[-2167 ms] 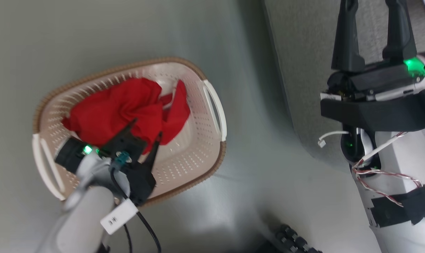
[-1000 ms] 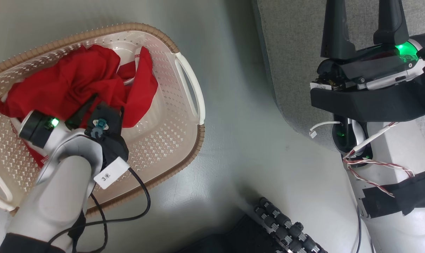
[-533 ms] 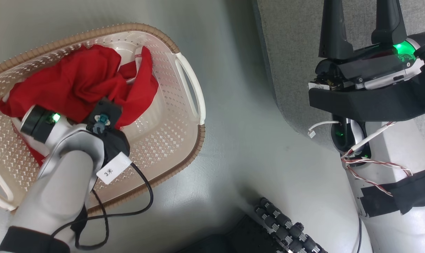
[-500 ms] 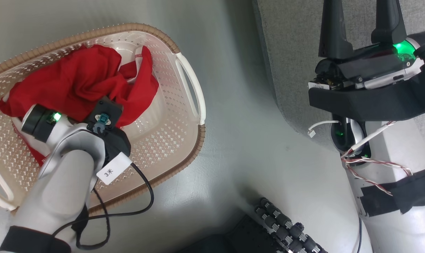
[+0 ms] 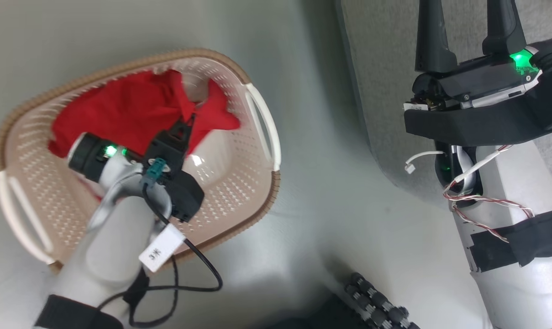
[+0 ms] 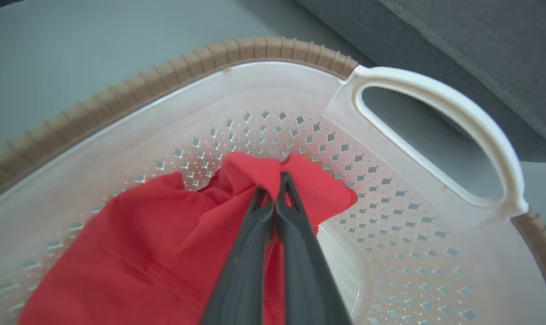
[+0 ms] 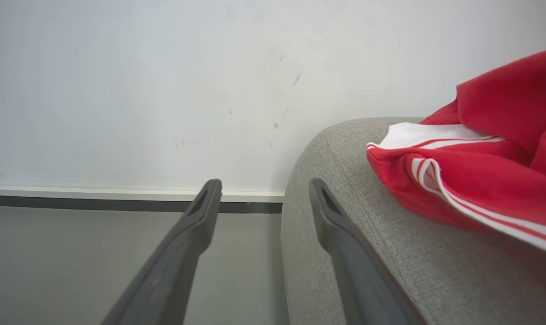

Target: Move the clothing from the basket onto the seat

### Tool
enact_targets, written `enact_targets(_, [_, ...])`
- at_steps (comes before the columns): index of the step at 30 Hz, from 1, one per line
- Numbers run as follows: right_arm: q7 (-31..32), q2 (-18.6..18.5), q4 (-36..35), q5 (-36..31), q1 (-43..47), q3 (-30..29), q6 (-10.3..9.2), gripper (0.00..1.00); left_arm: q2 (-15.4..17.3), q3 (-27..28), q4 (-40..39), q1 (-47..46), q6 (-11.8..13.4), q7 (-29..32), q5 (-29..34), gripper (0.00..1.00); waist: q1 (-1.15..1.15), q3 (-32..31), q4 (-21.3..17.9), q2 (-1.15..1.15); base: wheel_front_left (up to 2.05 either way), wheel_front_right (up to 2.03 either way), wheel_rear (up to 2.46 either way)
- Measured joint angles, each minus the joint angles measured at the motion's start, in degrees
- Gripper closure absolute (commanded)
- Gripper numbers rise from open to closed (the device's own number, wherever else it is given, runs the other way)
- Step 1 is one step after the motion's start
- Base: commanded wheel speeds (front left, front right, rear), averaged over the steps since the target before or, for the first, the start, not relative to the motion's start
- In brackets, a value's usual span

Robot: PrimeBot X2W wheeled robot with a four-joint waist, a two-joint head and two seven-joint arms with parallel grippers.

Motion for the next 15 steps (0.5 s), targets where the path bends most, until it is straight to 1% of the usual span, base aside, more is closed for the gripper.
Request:
enact_targets(5, [0.0,-1.3,2.1,-1.1,0.8,-0.9,0.27,0.00,-1.8,-1.5,-1.4,1.6,-1.0,-0.7,-0.2,1.00,0.00,-3.1,1.9,0.00,0.00,0.00,0.00])
enact_targets(8, [0.0,-2.1,3.1,-1.5,1.9,-1.2,0.67,0.00,-2.1,-1.9,-2.5,1.9,-1.1,-1.1,-0.2,1.00,0.00,-5.2,3.3,0.00,0.00,0.00,0.00])
enact_targets(15, [0.0,-2.6,5.1,-1.9,4.1,-1.8,0.77,0.00,-2.4,-2.4,-5.2,2.2,-2.2,-1.5,-1.0,1.00,0.00,-10.7,6.4,0.00,0.00,0.00,0.00])
